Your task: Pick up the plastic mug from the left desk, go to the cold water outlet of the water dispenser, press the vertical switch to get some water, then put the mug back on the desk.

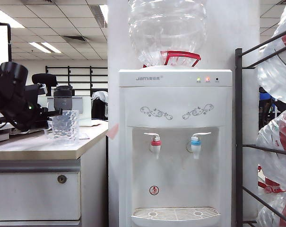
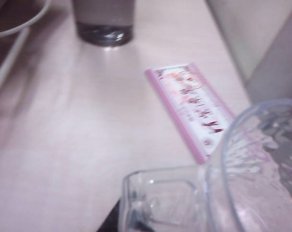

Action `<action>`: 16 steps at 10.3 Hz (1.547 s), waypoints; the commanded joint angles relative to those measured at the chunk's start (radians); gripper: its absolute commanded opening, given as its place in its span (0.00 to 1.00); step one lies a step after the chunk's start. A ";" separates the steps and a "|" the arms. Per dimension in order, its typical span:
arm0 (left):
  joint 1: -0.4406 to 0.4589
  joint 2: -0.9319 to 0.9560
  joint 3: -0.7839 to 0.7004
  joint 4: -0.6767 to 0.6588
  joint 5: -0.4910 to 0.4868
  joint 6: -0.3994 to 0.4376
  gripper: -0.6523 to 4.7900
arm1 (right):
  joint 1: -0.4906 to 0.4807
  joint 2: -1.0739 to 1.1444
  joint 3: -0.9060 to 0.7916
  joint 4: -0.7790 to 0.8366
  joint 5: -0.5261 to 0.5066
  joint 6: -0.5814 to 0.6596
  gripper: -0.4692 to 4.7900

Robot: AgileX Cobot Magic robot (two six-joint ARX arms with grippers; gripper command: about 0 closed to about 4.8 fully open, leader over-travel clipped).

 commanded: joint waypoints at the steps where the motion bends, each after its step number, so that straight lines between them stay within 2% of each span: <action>1: -0.090 -0.061 -0.016 -0.071 -0.161 -0.030 0.11 | 0.000 -0.002 0.004 0.018 -0.003 -0.003 0.08; 2: -0.114 -0.062 -0.019 -0.080 -0.225 -0.053 0.11 | 0.000 -0.002 0.004 0.018 -0.016 -0.003 0.08; 3: -0.130 -0.061 -0.020 -0.099 -0.331 -0.140 0.11 | 0.000 -0.002 0.004 0.018 -0.025 -0.003 0.08; 4: -0.130 -0.061 -0.020 -0.114 -0.372 -0.214 0.11 | 0.000 -0.002 0.004 0.018 -0.025 -0.003 0.08; 5: -0.133 -0.062 -0.060 -0.069 -0.430 -0.232 0.11 | 0.000 -0.002 0.004 0.018 -0.025 -0.003 0.08; 6: -0.133 -0.061 -0.108 -0.004 -0.426 -0.228 0.11 | 0.000 -0.002 0.004 0.018 -0.025 -0.003 0.08; 7: -0.133 -0.061 -0.108 0.006 -0.425 -0.222 0.20 | 0.000 -0.002 0.004 0.018 -0.025 -0.003 0.08; 8: -0.133 -0.062 -0.108 -0.001 -0.418 -0.184 0.41 | 0.000 -0.002 0.004 0.018 -0.025 -0.004 0.08; 9: -0.132 -0.061 -0.108 0.018 -0.402 -0.083 0.41 | 0.000 -0.002 0.004 0.018 -0.025 -0.003 0.08; 11: -0.109 -0.061 -0.108 0.076 -0.384 -0.067 0.41 | 0.000 -0.002 0.004 0.018 -0.029 -0.003 0.08; 14: -0.047 -0.046 -0.108 0.118 -0.241 -0.067 0.41 | 0.000 -0.001 0.004 0.018 -0.028 -0.003 0.08; 16: -0.046 -0.029 -0.106 0.156 -0.217 -0.066 0.41 | 0.000 0.002 0.004 0.018 -0.028 -0.003 0.08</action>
